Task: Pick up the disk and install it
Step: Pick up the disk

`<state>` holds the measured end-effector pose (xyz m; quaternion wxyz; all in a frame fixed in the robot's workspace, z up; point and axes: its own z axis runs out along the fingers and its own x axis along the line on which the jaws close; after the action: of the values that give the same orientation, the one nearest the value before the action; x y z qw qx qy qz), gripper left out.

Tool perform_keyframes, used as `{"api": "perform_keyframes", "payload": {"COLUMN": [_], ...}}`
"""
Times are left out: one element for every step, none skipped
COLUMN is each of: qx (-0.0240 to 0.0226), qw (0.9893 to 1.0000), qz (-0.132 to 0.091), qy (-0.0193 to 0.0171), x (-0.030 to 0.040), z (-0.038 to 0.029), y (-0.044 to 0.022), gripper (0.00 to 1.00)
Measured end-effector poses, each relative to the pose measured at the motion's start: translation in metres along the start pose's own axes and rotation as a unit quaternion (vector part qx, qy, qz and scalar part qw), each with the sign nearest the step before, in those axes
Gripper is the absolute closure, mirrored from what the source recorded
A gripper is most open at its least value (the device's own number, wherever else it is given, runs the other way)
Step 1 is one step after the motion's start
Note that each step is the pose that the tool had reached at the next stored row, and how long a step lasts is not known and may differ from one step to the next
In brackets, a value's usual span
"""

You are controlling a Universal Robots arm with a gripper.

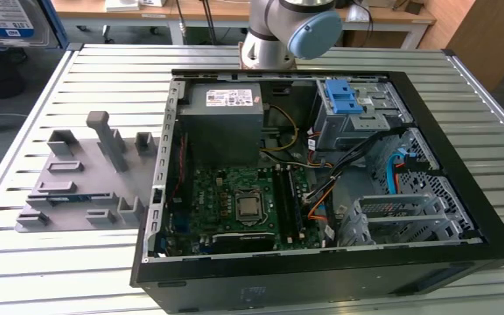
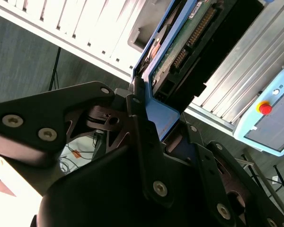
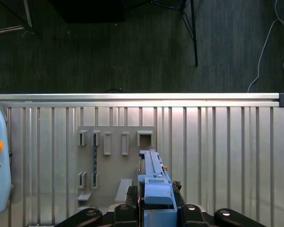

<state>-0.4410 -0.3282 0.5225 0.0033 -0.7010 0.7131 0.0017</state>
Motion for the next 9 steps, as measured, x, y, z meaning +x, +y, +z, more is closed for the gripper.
{"api": "perform_keyframes", "payload": {"qx": [0.0,0.0,0.0,0.0,0.0,0.0,0.0,0.0,0.0], "qw": [1.0,1.0,1.0,1.0,1.0,1.0,1.0,1.0,1.0], "qz": [0.0,0.0,0.0,0.0,0.0,0.0,0.0,0.0,0.0], "qy": [0.0,0.0,0.0,0.0,0.0,0.0,0.0,0.0,0.0], "x": [0.0,0.0,0.0,0.0,0.0,0.0,0.0,0.0,0.0], "z": [-0.0003,-0.0005,-0.0009,-0.0012,-0.0015,-0.0018,-0.002,-0.0023,-0.0025], "y": [0.0,0.0,0.0,0.0,0.0,0.0,0.0,0.0,0.0], "gripper": [0.63,0.63,0.63,0.63,0.63,0.63,0.63,0.63,0.63]}}
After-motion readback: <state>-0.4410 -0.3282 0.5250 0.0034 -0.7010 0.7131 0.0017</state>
